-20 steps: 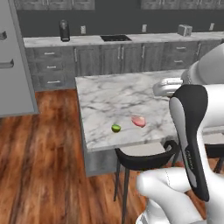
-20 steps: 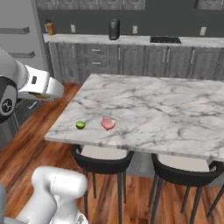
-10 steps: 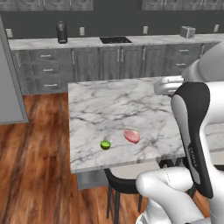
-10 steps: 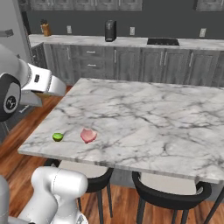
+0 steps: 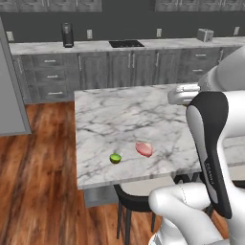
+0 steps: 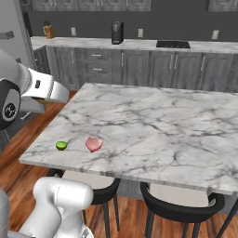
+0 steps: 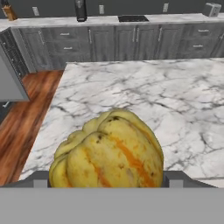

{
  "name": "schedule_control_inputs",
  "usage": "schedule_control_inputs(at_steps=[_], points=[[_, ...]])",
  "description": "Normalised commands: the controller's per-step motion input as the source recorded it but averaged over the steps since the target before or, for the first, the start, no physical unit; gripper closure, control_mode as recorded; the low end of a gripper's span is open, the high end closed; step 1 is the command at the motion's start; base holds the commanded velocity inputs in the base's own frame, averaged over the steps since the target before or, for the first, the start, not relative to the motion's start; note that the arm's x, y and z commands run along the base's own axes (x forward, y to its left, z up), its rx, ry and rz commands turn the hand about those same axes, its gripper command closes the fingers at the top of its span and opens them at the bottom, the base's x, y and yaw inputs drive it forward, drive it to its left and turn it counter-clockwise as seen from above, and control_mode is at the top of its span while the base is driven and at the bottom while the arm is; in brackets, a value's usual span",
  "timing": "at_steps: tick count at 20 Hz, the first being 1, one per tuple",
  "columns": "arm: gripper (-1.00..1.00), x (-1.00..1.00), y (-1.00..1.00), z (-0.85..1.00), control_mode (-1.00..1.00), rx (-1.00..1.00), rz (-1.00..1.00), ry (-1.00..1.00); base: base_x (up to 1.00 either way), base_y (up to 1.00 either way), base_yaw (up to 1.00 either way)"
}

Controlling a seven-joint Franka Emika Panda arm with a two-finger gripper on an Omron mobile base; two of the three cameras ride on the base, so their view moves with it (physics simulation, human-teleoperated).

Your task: Open the fridge, remove the kiwi, squash, and steak, and place them on any counter.

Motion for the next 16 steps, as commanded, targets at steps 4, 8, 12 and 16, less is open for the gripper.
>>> schedule_control_inputs(at_steps=[4, 8, 12, 16], points=[[1.00, 0.00, 0.00, 0.00, 1.00, 0.00, 0.00, 0.00, 0.50, -0.10, 0.00], [1.00, 0.20, -0.05, -0.10, -1.00, 0.01, 0.00, 0.06, 0.39, -0.05, 0.00], [1.00, 0.85, -0.19, -0.45, -1.00, 0.07, 0.00, 0.25, 0.00, 0.00, 0.00], [1.00, 0.72, -0.12, -0.63, -1.00, 0.05, 0.00, 0.21, 0.00, 0.00, 0.00]])
